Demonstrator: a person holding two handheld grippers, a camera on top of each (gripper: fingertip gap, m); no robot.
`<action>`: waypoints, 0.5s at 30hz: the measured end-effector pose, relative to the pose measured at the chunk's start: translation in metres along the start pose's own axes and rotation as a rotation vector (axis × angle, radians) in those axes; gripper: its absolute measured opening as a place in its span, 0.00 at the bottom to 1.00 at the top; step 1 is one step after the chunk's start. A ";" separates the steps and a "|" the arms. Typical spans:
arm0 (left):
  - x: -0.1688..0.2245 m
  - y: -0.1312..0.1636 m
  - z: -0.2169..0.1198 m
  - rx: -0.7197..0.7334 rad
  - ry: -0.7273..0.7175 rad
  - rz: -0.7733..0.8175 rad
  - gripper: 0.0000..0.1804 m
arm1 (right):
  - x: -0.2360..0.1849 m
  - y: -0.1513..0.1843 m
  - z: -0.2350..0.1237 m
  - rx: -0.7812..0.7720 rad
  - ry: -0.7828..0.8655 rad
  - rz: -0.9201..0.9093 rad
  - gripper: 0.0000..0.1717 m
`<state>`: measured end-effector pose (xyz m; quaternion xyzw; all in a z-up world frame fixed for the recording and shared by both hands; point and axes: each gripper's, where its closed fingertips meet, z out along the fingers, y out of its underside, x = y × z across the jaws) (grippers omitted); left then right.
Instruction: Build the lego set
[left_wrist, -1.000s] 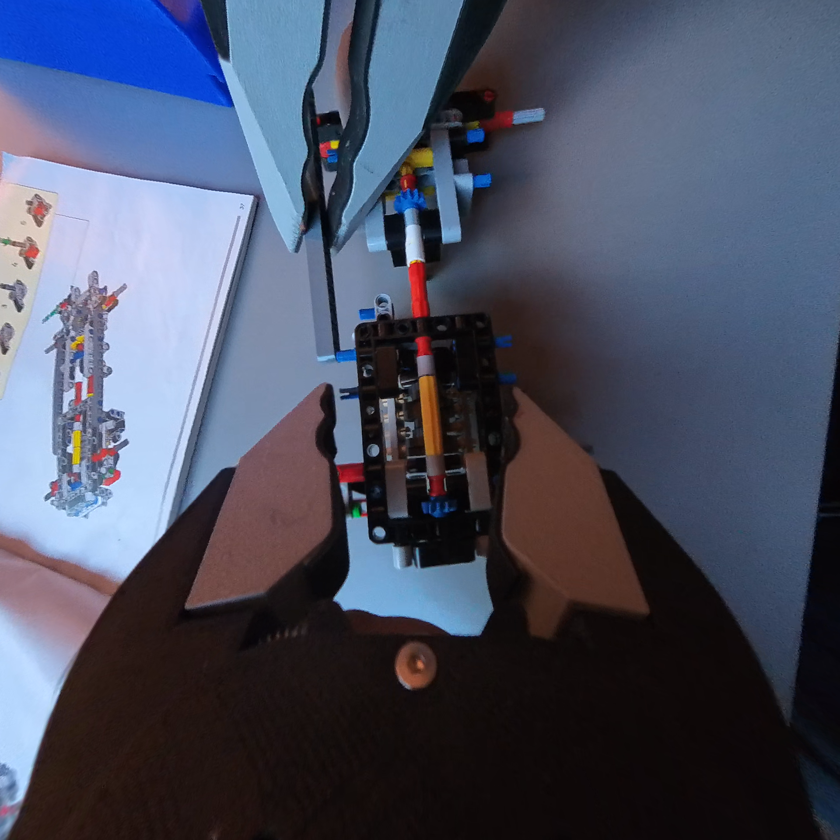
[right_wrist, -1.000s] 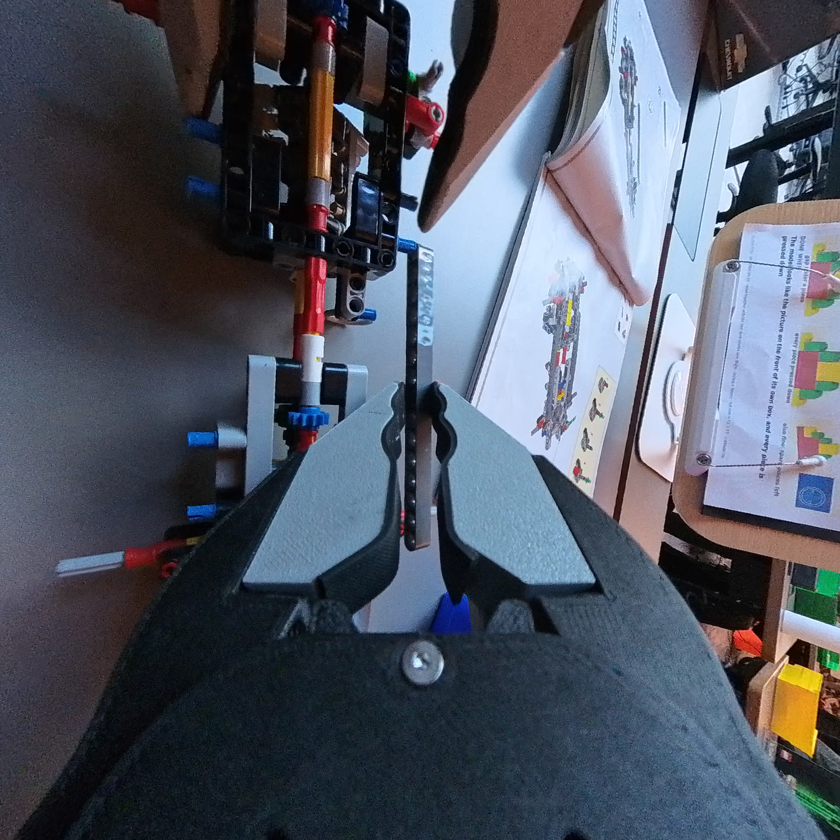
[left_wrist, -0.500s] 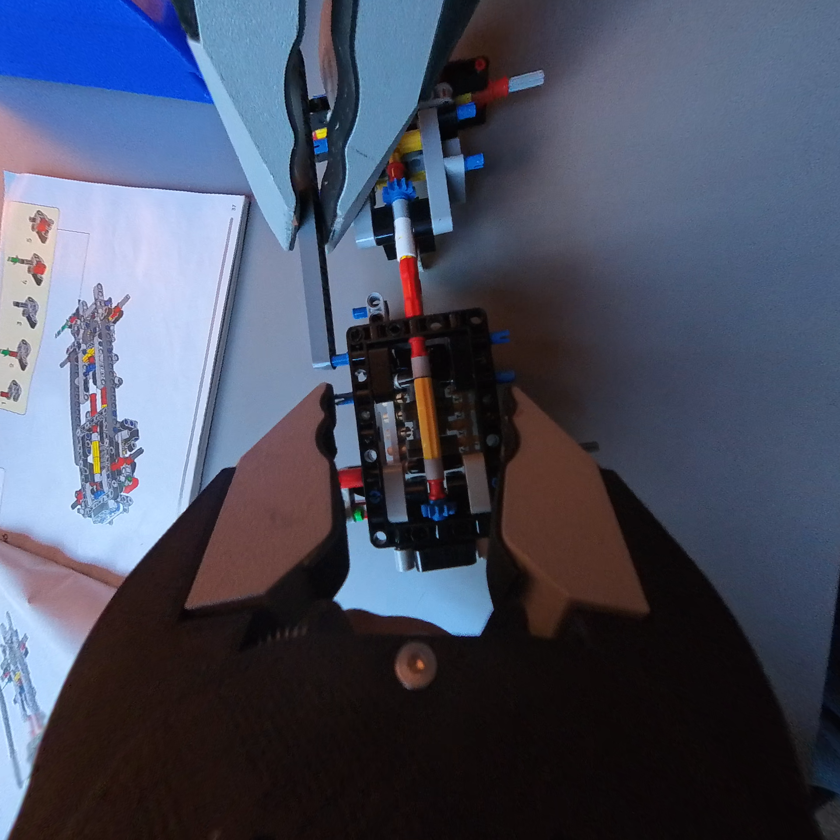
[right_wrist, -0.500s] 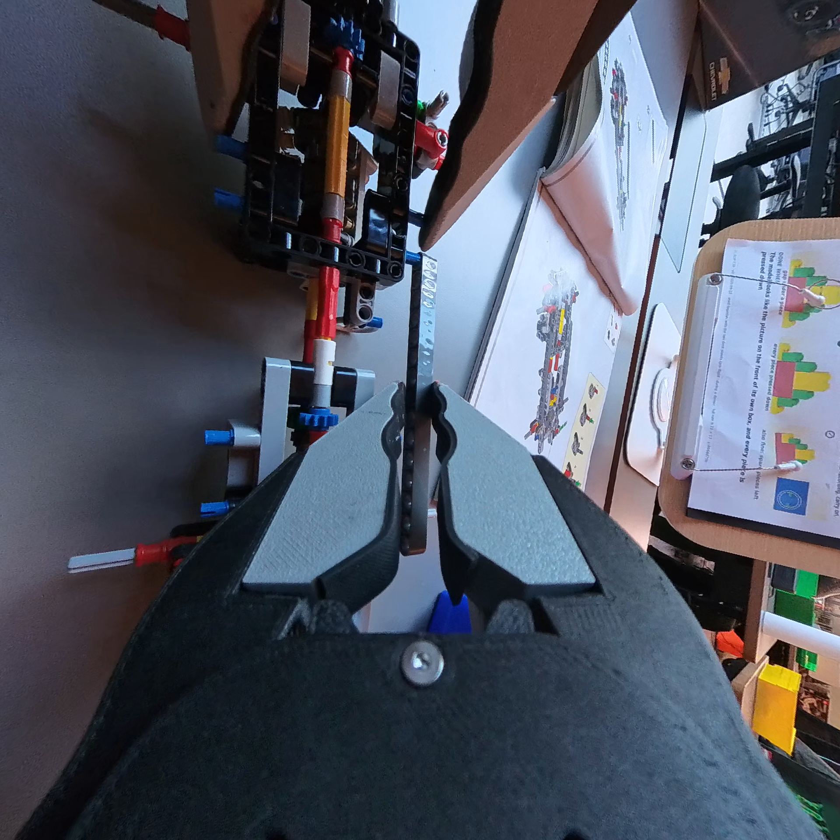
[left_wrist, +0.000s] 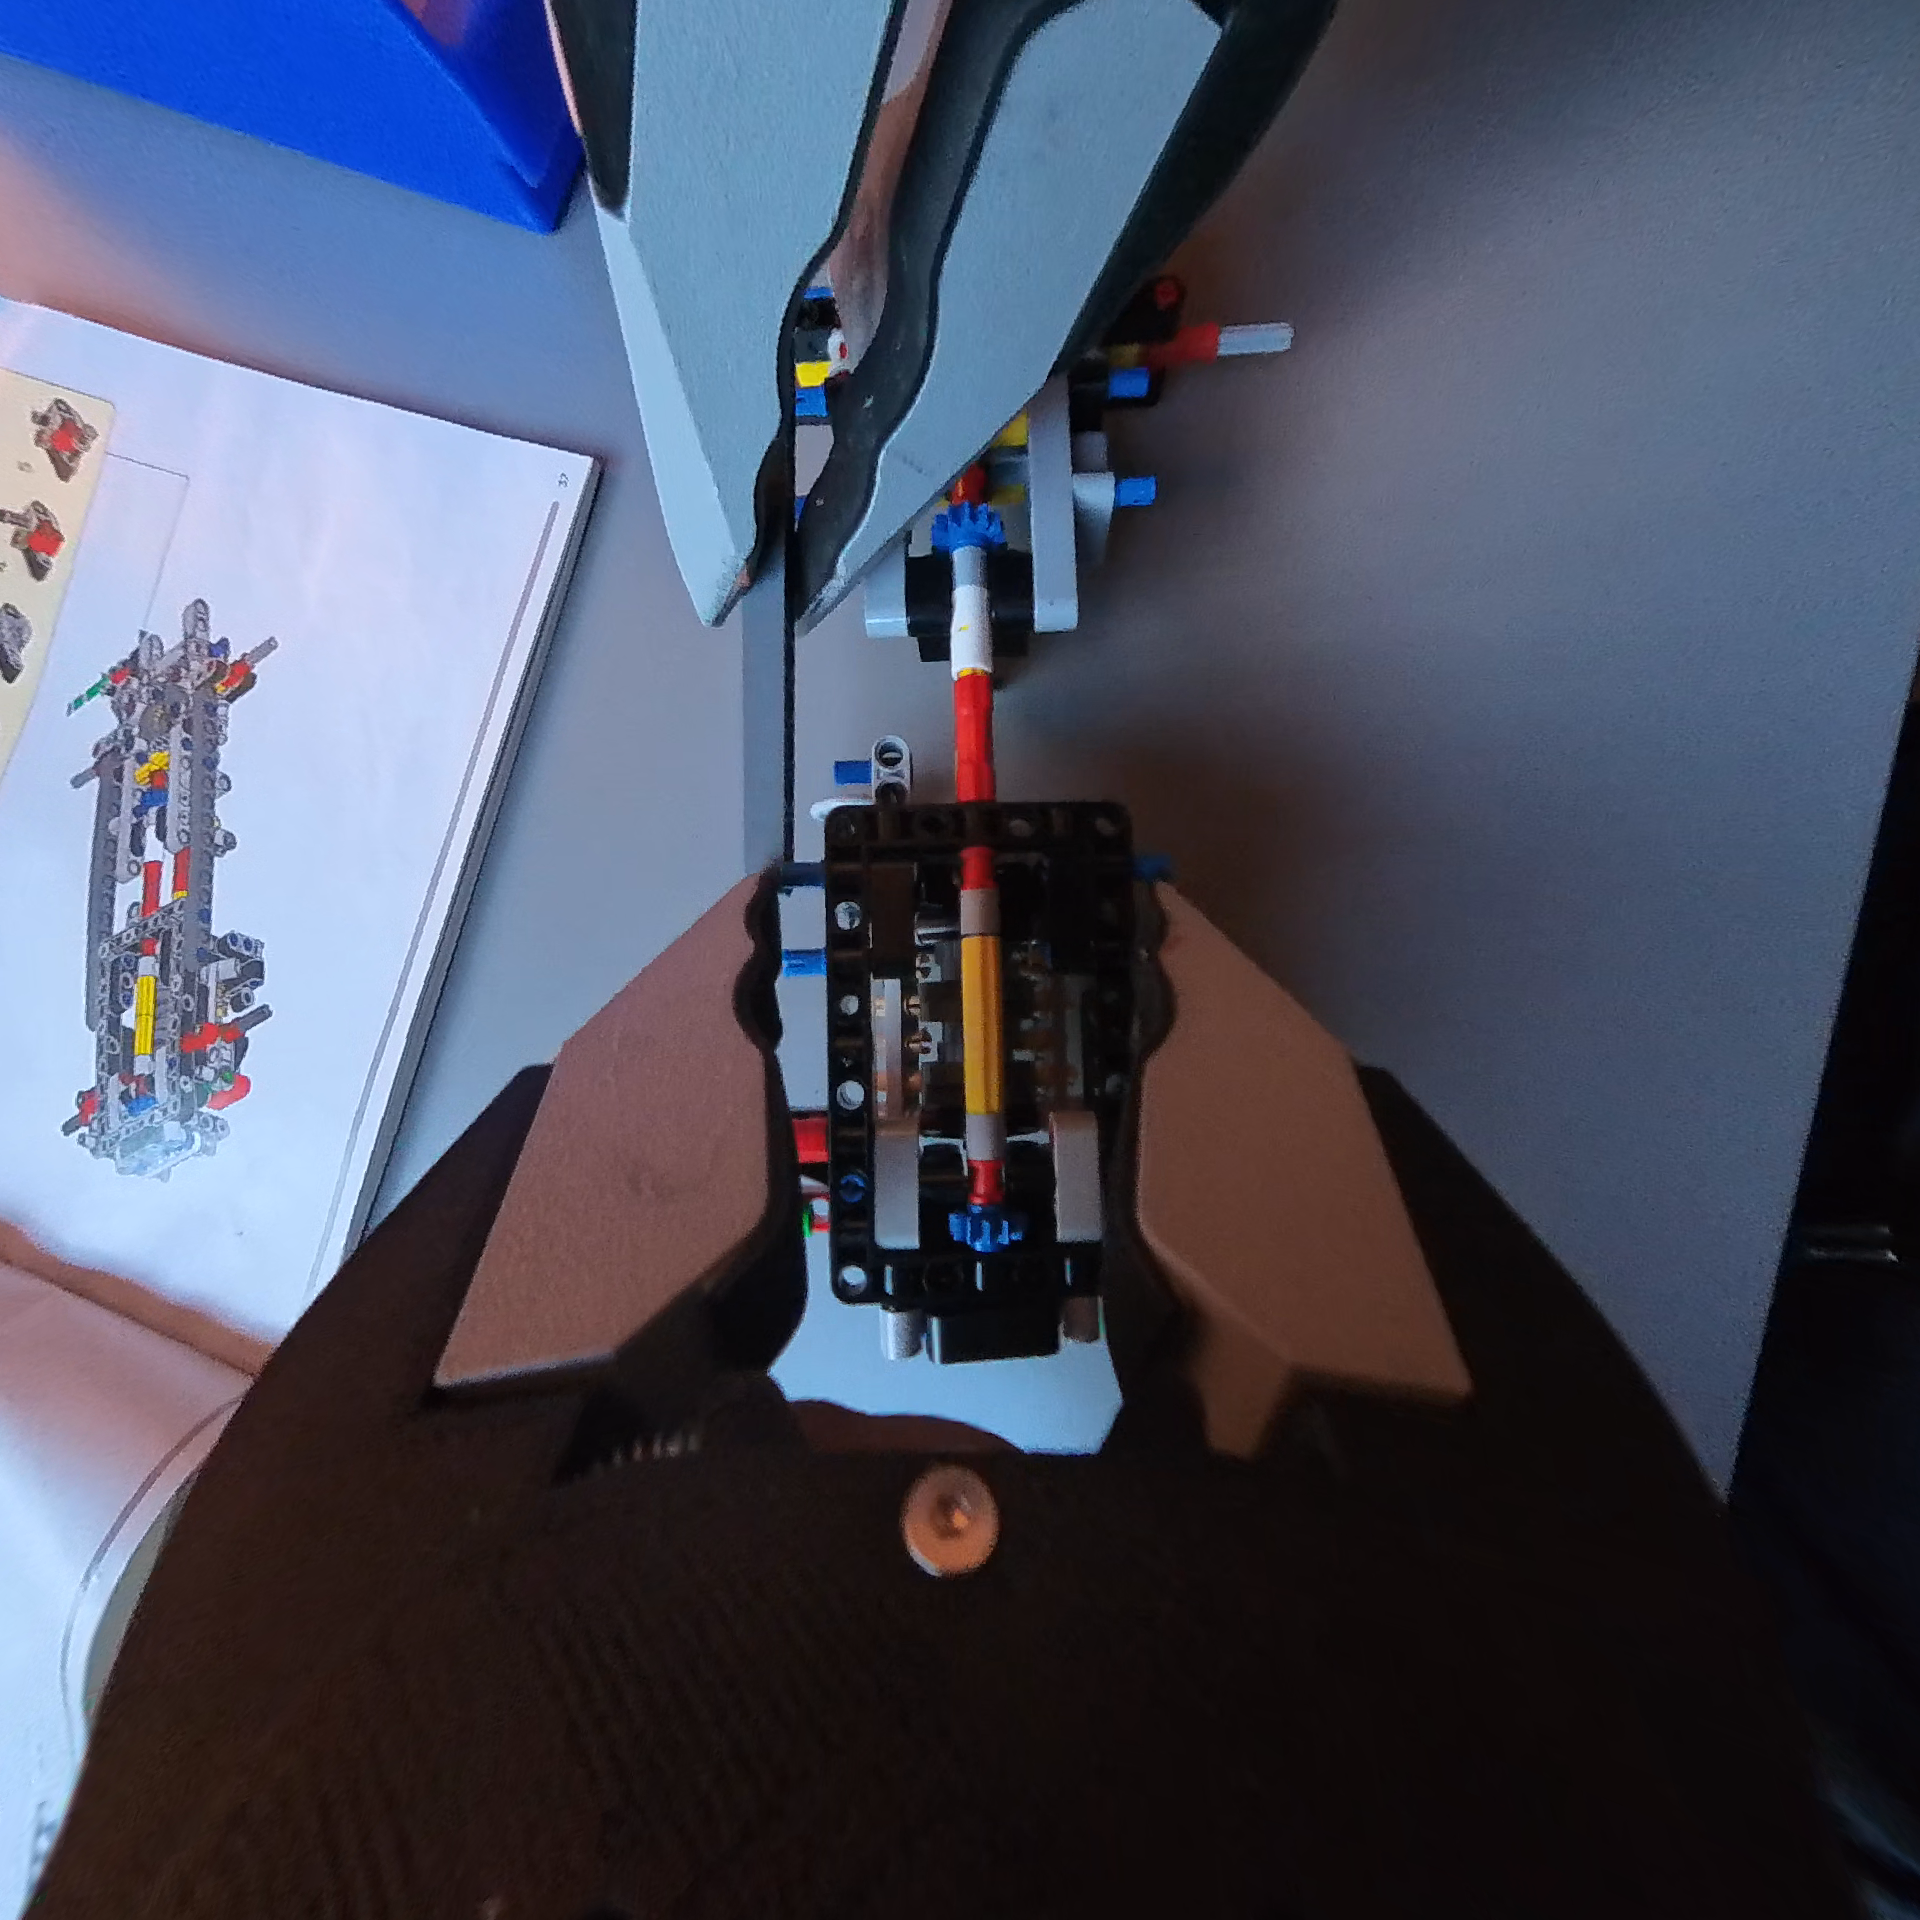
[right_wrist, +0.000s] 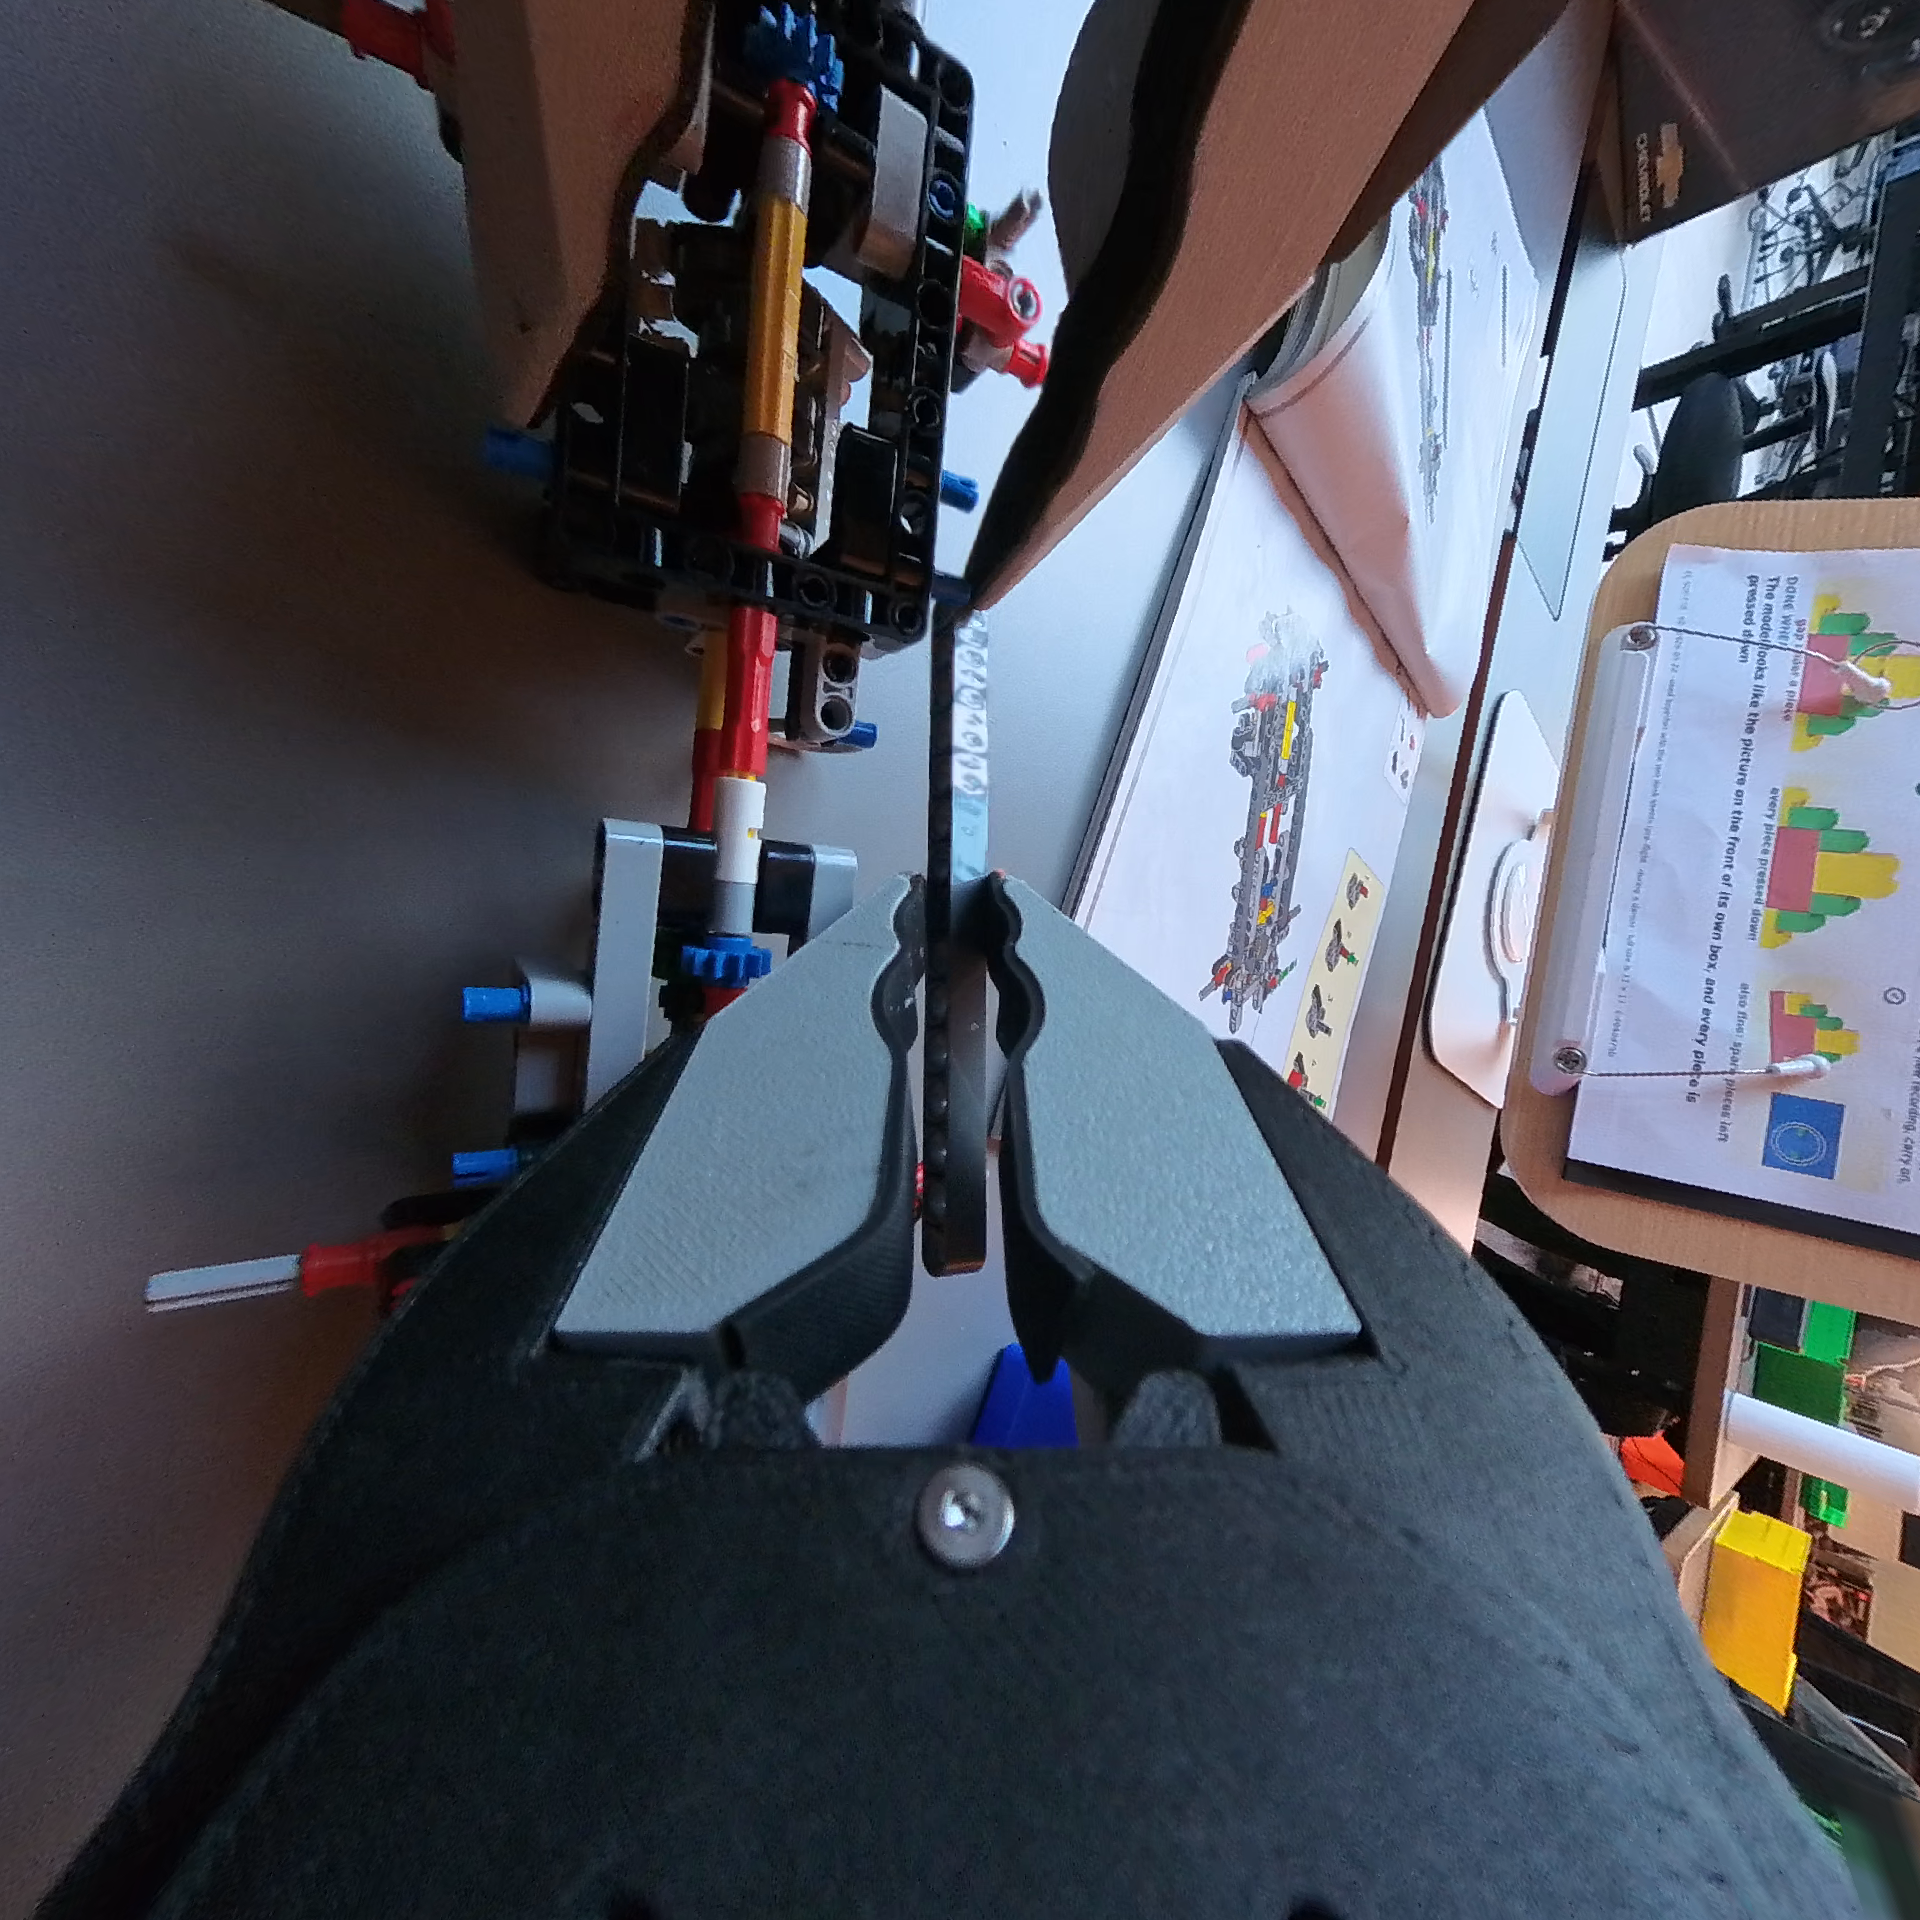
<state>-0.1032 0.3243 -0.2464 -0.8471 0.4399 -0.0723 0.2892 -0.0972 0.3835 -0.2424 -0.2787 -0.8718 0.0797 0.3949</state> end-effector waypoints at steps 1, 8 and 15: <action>0.000 0.001 0.000 -0.012 -0.006 0.009 0.37 | 0.000 0.000 0.000 0.001 -0.001 -0.001 0.04; -0.003 0.005 0.004 -0.074 -0.053 0.075 0.37 | -0.003 0.000 0.000 0.002 -0.008 0.002 0.04; -0.004 0.002 -0.001 -0.038 -0.036 0.067 0.37 | -0.003 0.004 -0.004 0.014 0.012 0.054 0.04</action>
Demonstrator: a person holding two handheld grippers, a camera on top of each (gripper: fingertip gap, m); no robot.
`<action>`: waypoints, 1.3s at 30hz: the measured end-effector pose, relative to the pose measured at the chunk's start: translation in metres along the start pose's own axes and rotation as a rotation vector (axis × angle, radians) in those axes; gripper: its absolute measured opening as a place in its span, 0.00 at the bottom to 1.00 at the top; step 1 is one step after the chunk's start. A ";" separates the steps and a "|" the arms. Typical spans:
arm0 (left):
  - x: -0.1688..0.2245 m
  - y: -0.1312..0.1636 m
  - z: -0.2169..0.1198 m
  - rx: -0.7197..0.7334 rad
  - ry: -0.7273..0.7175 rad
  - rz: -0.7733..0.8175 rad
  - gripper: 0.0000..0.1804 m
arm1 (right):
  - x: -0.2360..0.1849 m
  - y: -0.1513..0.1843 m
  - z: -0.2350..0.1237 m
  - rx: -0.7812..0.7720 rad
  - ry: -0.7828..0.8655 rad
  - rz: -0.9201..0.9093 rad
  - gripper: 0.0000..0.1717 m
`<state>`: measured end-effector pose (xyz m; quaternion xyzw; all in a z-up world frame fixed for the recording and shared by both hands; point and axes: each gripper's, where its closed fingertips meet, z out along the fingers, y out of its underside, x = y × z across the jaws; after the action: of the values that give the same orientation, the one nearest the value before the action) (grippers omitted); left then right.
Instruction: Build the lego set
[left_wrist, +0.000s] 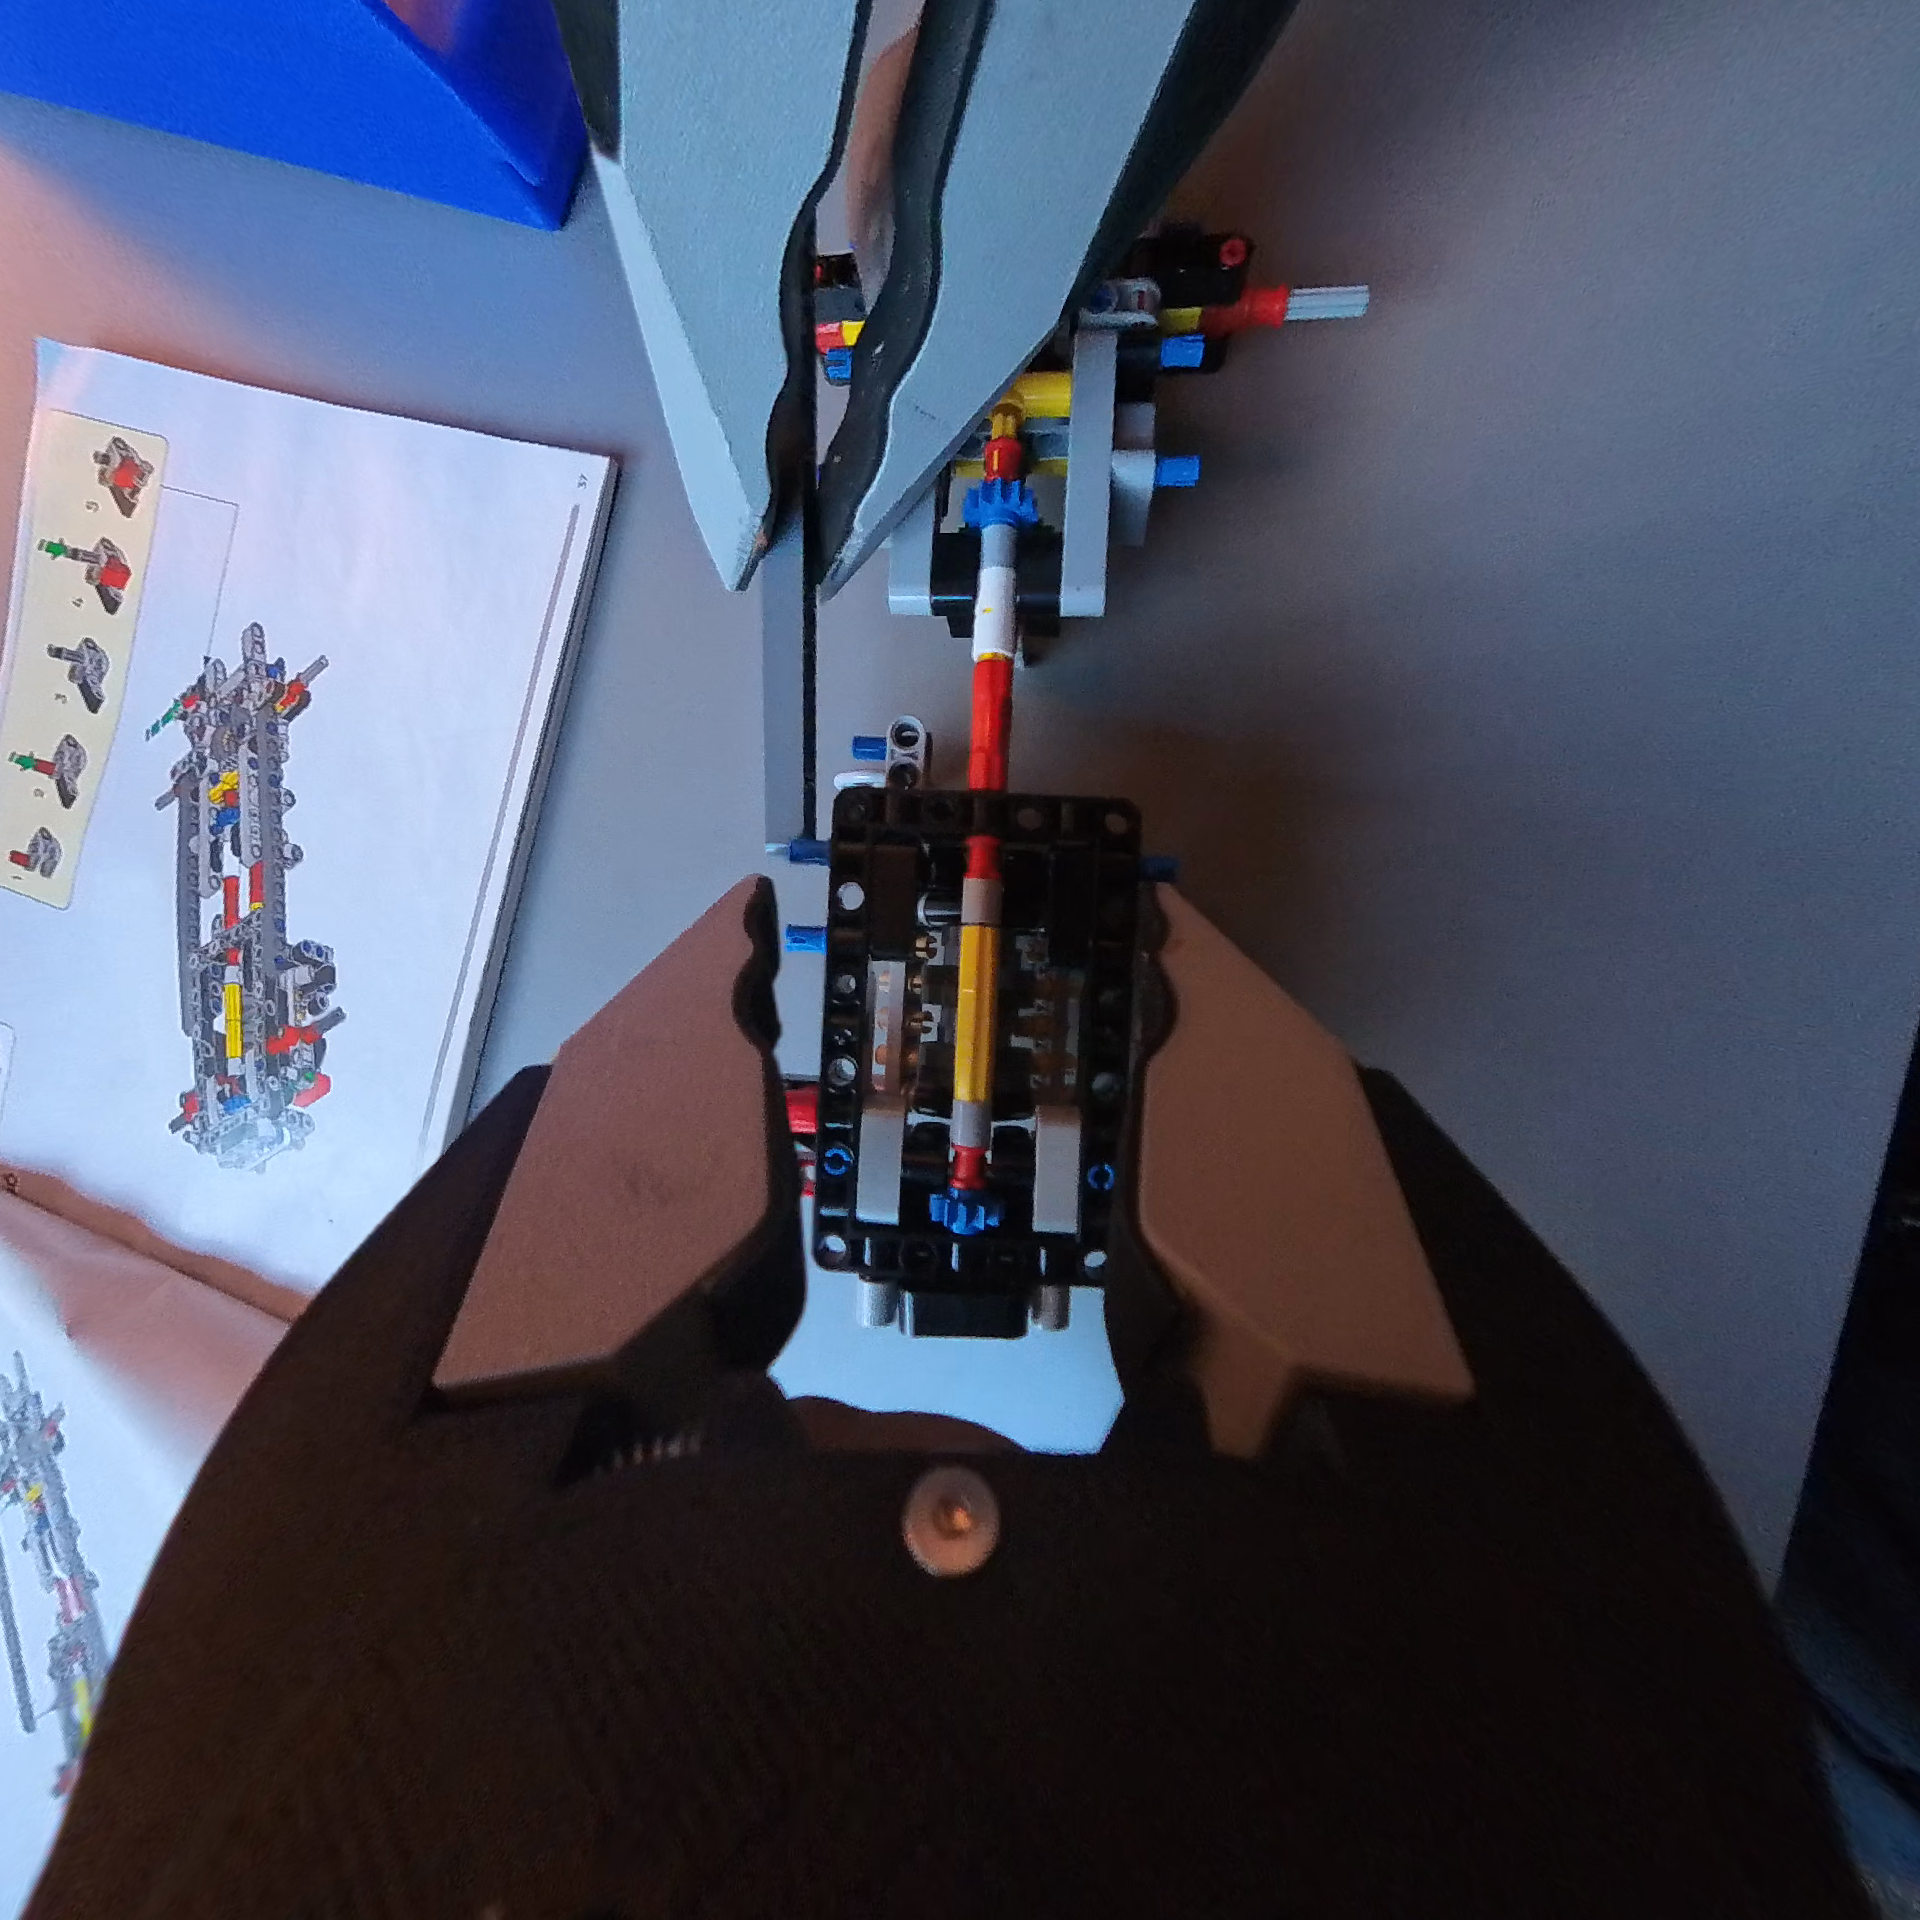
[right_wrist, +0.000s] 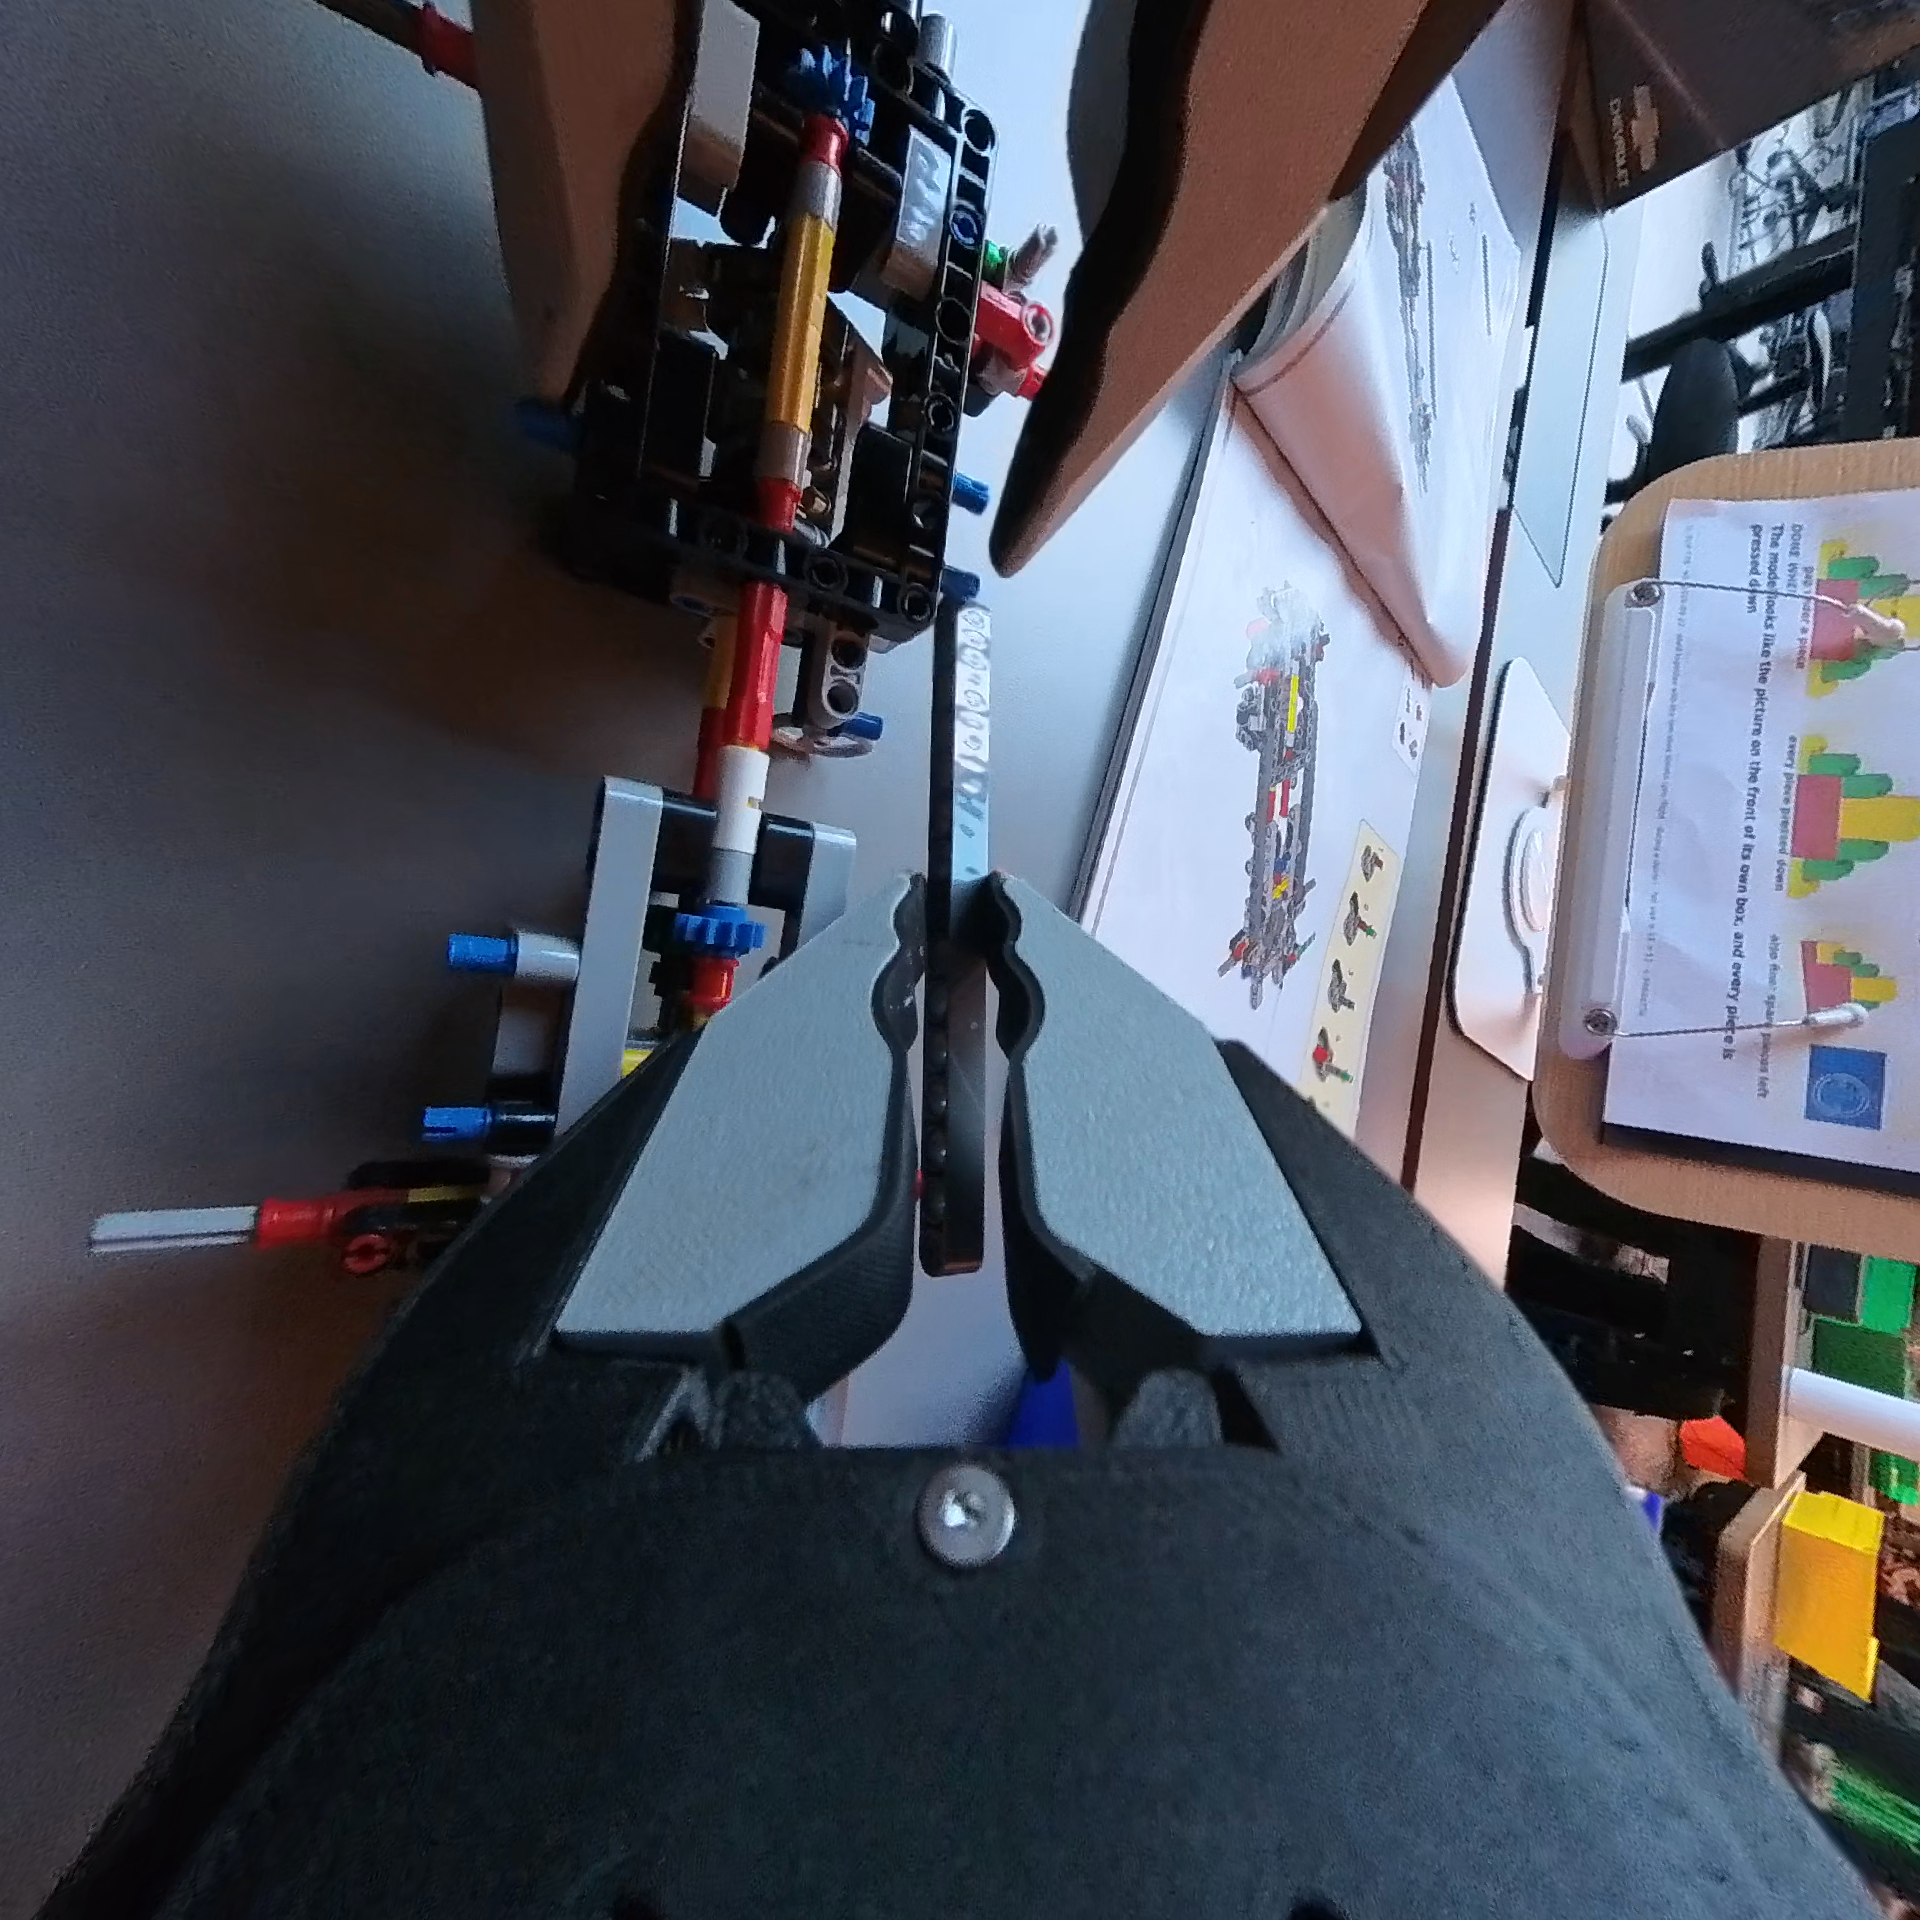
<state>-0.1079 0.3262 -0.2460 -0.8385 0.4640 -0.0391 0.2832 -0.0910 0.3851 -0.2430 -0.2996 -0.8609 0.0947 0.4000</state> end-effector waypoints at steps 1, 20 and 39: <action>0.000 0.000 0.000 -0.005 0.003 0.006 0.38 | 0.000 0.001 0.000 0.002 0.006 0.010 0.04; -0.005 -0.002 0.004 -0.033 -0.018 0.047 0.40 | 0.004 -0.003 -0.004 0.042 0.053 0.045 0.04; -0.005 -0.004 0.005 -0.015 0.016 0.053 0.42 | 0.003 -0.008 -0.004 0.144 0.064 0.031 0.04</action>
<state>-0.1062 0.3343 -0.2473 -0.8276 0.4886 -0.0348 0.2741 -0.0931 0.3804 -0.2349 -0.2860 -0.8340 0.1530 0.4464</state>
